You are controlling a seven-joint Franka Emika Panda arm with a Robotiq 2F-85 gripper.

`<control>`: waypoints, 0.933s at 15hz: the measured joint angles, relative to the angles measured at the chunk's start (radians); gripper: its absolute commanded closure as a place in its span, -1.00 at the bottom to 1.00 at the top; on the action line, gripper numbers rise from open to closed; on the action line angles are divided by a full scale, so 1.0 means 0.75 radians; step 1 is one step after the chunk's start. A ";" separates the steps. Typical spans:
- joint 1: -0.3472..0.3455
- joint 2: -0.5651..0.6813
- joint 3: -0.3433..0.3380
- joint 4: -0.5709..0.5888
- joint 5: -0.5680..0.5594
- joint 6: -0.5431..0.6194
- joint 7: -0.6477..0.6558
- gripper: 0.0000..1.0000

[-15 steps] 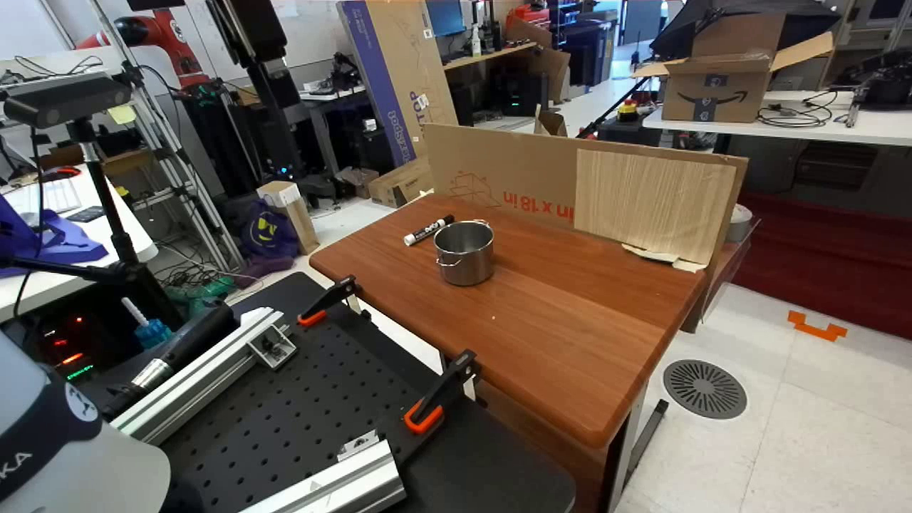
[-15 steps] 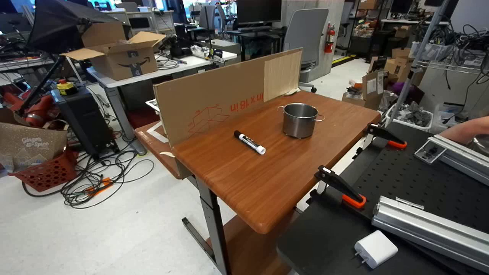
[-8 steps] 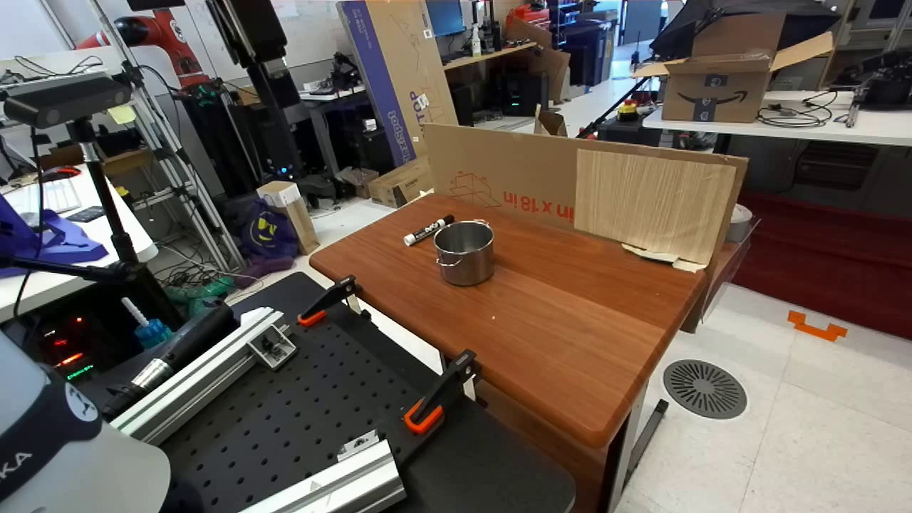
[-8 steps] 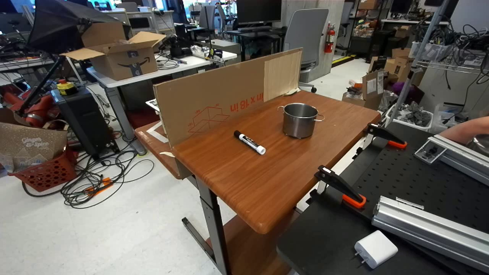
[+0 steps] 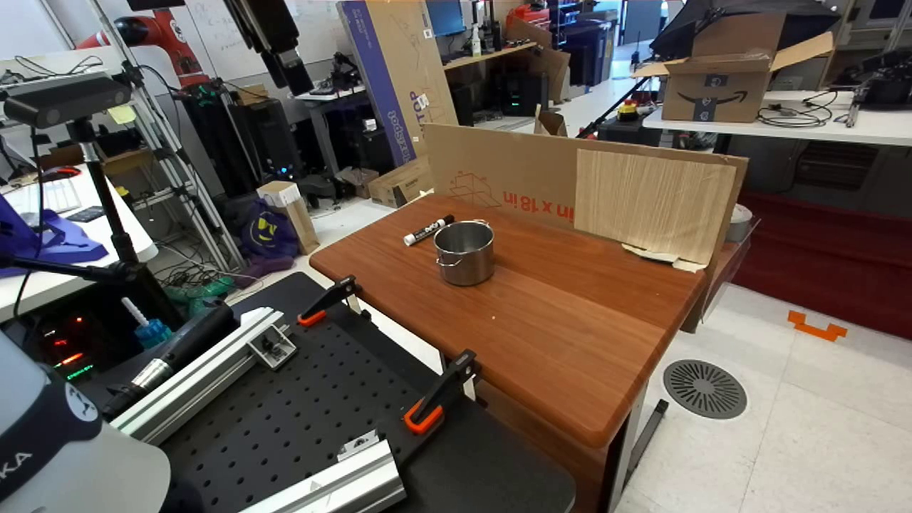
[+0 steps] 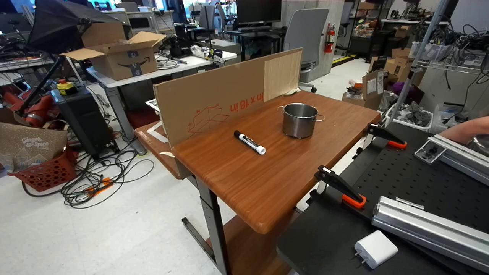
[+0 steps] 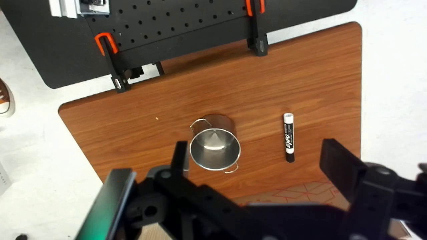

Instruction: Put the marker in the pot

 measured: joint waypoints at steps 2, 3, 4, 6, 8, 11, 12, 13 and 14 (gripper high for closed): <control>0.000 0.051 0.023 0.016 0.021 0.084 0.037 -1.00; 0.000 0.088 0.035 0.029 0.024 0.122 0.056 -1.00; 0.000 0.132 0.046 0.046 0.025 0.160 0.077 -1.00; -0.001 0.237 0.062 0.091 0.025 0.245 0.117 -1.00; -0.004 0.357 0.065 0.152 0.025 0.325 0.141 -1.00; -0.012 0.549 0.063 0.261 0.025 0.406 0.148 -1.00; -0.015 0.610 0.060 0.297 0.025 0.424 0.149 -1.00; -0.015 0.673 0.056 0.335 0.024 0.440 0.149 -1.00; -0.015 0.734 0.053 0.372 0.024 0.454 0.149 -1.00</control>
